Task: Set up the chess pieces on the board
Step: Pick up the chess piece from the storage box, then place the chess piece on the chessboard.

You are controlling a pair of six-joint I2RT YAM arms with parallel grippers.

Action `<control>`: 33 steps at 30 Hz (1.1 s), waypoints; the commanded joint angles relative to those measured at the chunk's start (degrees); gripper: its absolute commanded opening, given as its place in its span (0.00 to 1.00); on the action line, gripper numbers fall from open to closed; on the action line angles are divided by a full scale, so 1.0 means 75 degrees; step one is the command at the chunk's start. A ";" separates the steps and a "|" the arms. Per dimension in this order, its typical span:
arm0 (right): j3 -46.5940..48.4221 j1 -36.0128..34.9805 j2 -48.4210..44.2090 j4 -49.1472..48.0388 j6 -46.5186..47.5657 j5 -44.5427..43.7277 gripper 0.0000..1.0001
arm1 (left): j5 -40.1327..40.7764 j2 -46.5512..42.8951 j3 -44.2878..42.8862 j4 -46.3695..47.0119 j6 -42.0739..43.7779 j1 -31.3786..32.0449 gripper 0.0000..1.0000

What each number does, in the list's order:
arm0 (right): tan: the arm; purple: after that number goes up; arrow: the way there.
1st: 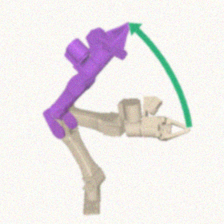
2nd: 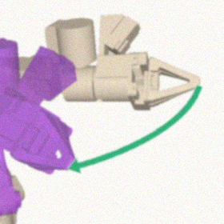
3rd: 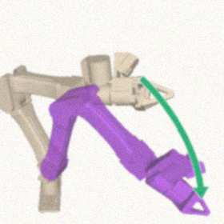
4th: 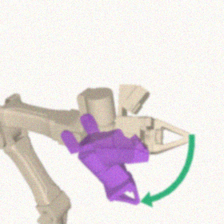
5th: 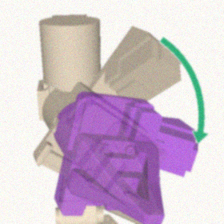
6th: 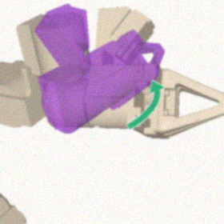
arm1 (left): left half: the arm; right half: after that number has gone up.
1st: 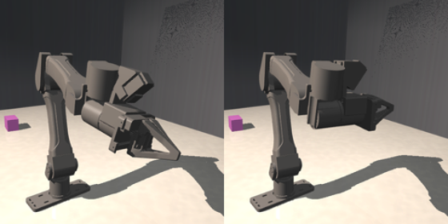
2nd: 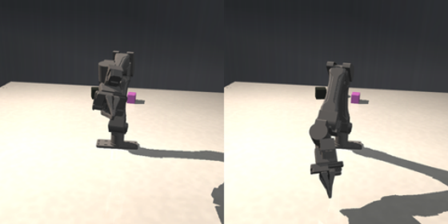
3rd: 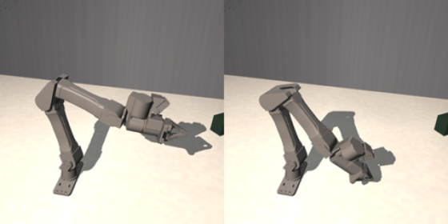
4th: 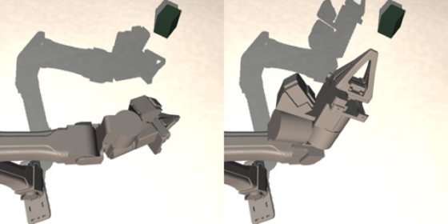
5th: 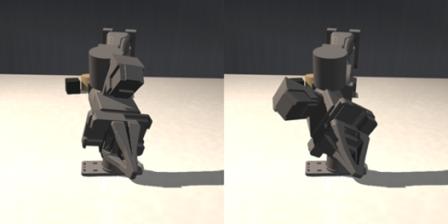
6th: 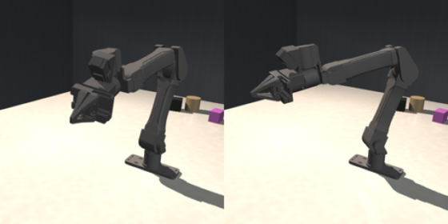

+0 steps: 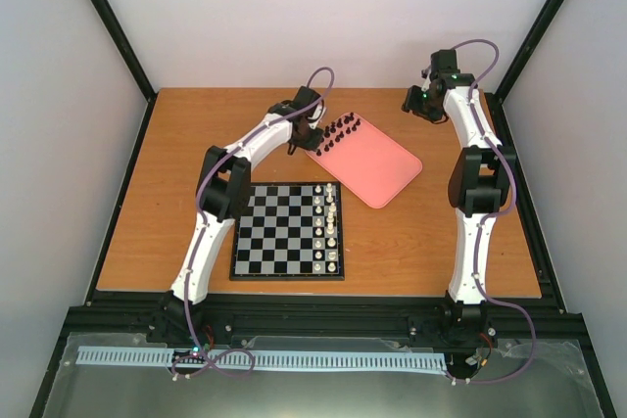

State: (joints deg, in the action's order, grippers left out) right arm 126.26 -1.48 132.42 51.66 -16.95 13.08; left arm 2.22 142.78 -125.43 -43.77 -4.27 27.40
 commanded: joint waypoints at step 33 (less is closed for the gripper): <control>-0.3351 -0.0882 -0.2409 -0.0794 -0.0258 -0.0570 0.61 | 0.1490 -0.7570 0.6880 -0.0753 -0.3188 0.0027 0.01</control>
State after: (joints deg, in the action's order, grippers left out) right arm 103.35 -6.39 118.63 47.70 -18.50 10.15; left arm 11.22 90.24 -78.02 -48.66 -21.34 27.40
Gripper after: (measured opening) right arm 0.614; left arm 0.119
